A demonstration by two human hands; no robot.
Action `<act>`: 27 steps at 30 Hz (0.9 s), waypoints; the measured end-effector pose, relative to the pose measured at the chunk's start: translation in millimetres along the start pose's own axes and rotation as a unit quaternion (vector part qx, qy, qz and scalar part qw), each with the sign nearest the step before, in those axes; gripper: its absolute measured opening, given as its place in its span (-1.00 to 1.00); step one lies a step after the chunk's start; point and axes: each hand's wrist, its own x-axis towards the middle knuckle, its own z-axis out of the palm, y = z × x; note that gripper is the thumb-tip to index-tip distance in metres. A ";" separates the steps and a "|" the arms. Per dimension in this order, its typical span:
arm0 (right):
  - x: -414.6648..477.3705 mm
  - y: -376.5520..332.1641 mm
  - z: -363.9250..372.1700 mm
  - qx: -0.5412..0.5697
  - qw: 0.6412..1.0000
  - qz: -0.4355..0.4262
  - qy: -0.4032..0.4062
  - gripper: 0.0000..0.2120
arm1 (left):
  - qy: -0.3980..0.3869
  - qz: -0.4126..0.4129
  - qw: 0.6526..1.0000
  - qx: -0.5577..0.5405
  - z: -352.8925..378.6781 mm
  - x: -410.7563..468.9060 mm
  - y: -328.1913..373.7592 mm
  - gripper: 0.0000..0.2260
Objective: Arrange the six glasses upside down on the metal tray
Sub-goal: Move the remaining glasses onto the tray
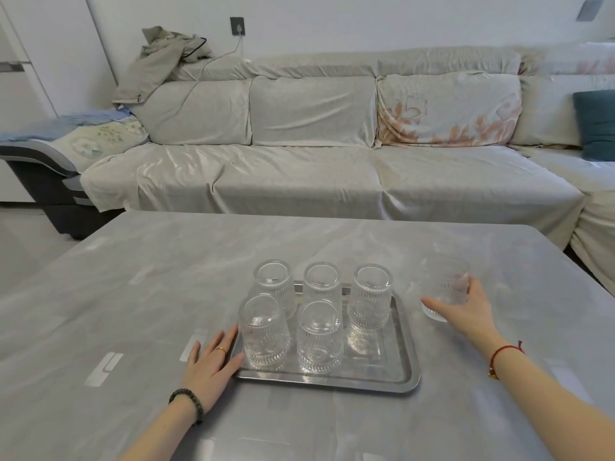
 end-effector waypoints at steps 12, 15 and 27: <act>-68.1 -63.9 -48.8 -0.231 0.944 -0.134 -0.195 -0.29 | -0.029 0.024 0.999 0.024 -10.0 -10.2 7.2 -0.01; -71.8 -81.9 -44.6 -0.259 0.932 -0.163 -0.194 -0.42 | -0.041 0.031 0.998 0.047 -12.9 -13.5 9.5 0.18; -82.8 -82.2 21.1 -0.297 0.906 -0.212 -0.217 -0.31 | -0.039 0.039 0.996 0.066 -12.2 -11.2 7.0 0.10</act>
